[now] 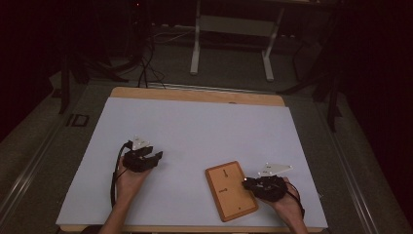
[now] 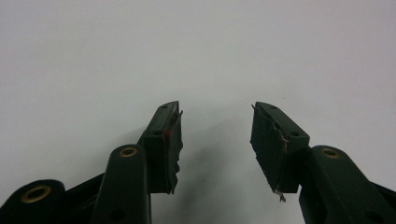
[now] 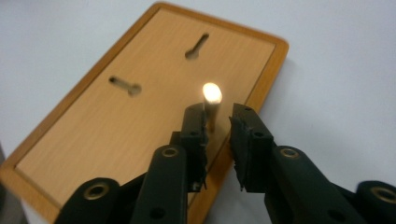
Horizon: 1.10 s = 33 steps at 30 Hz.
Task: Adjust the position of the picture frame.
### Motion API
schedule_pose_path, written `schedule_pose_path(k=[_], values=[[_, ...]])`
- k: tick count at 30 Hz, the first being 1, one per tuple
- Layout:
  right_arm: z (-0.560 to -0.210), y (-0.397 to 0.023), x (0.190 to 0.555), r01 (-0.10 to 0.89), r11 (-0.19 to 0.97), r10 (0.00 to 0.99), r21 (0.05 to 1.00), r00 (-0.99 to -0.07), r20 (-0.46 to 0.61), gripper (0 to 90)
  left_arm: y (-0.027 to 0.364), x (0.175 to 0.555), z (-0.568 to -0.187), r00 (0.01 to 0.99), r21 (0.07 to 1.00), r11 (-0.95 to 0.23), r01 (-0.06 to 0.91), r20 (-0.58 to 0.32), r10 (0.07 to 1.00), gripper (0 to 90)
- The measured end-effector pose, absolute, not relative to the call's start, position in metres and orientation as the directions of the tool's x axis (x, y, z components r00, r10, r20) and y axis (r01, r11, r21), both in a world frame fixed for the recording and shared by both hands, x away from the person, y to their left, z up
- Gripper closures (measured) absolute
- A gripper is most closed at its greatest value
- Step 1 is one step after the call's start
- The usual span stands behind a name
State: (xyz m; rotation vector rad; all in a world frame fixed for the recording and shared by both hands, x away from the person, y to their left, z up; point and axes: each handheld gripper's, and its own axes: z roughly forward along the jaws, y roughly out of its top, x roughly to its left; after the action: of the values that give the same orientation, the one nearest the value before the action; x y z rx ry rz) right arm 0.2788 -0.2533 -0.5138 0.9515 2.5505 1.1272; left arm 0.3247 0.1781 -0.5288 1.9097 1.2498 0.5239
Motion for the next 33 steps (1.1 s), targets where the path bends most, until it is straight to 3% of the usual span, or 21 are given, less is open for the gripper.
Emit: schedule_pose_path(k=[5, 19, 33], values=[[-0.518, -0.244, 0.281, 0.470, 0.476, 0.639, 0.744, -0.765, 0.074, 82.0, 0.178, 0.325, -0.529, 0.432, 0.787, -0.214, 0.578, -0.072, 0.899, 52.4], [-0.524, -0.240, 0.279, 0.505, 0.357, 0.724, 0.786, -0.681, 0.109, 83.7, 0.179, 0.325, -0.529, 0.429, 0.786, -0.216, 0.580, -0.069, 0.901, 52.4], [-0.515, -0.238, 0.304, 0.505, 0.319, 0.683, 0.802, -0.709, 0.175, 83.7, 0.180, 0.325, -0.529, 0.420, 0.787, -0.206, 0.582, -0.074, 0.904, 52.4]])
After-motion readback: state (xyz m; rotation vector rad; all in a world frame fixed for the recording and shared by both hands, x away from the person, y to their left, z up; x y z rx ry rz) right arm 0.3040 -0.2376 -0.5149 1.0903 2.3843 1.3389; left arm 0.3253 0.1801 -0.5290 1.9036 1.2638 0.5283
